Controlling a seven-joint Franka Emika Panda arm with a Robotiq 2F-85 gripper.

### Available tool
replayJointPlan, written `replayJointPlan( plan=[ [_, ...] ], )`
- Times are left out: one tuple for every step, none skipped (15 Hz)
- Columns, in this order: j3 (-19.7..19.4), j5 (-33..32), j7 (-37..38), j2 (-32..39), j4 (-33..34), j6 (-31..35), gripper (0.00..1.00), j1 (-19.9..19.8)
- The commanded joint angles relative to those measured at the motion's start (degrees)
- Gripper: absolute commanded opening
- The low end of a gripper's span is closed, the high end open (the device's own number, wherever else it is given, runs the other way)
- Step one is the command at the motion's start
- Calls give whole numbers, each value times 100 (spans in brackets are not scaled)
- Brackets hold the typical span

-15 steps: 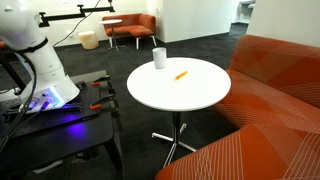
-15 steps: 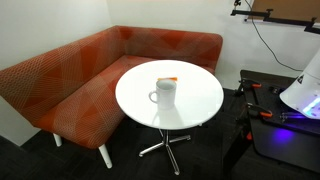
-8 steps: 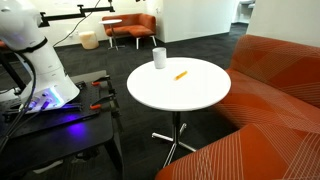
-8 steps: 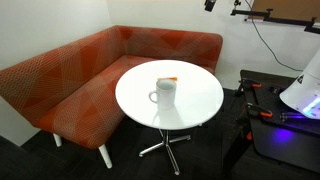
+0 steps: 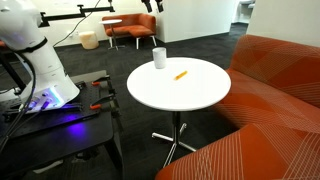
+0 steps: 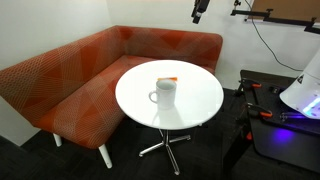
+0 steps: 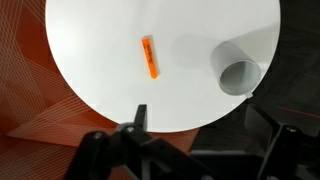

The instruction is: Put the marker into the mug cup

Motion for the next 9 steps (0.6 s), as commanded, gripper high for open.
replayJointPlan(
  plan=[
    [-80,-75,-226,519,136,373,100,-122],
    [-72,-98,-182,642,141,443,100,-162],
    [-71,-83,-193,768,145,511,100,-182],
    [-79,-16,-232,908,153,560,100,-184],
    [-79,38,-250,1032,170,603,100,-185],
    [-71,58,-235,1170,196,669,100,-197],
    [-66,95,-252,1296,230,710,100,-201],
    [-54,162,-250,1404,279,703,100,-198],
    [-9,145,-175,1394,297,583,100,-196]
  ],
)
